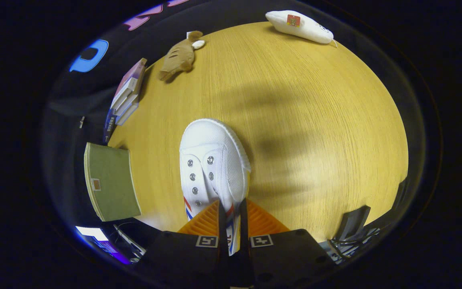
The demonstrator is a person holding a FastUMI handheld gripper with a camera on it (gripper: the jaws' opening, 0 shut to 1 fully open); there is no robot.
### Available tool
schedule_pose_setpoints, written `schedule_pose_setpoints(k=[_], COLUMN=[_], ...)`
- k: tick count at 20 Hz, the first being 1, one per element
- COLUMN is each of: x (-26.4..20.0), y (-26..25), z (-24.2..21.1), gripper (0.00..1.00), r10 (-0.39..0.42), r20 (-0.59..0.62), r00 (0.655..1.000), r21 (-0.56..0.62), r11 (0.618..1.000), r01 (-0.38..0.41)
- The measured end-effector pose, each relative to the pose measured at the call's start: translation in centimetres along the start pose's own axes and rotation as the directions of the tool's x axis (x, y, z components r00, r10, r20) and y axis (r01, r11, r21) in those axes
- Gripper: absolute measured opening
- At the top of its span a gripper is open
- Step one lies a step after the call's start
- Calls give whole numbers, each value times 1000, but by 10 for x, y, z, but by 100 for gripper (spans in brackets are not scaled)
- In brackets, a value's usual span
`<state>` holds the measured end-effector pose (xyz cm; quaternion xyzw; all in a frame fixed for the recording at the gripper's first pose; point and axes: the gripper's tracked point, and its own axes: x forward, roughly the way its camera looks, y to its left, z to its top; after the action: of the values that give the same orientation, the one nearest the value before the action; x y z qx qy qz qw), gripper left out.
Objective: Open the storage box then place both shoes into the box .Put the left shoe in first, then the right shoe, with the right side of both shoes facing outward in a uniform manner.
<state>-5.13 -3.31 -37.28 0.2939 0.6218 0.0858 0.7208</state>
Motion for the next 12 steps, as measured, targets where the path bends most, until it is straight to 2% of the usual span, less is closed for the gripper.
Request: schedule_pose_setpoints(k=[3, 12], x=[-24, -81], y=[59, 264], z=[5, 1], gripper=[14, 14], r10=[90, 297], r20=[33, 86], r00=[995, 951], r21=[11, -109], r11=[996, 952], r01=[-90, -287])
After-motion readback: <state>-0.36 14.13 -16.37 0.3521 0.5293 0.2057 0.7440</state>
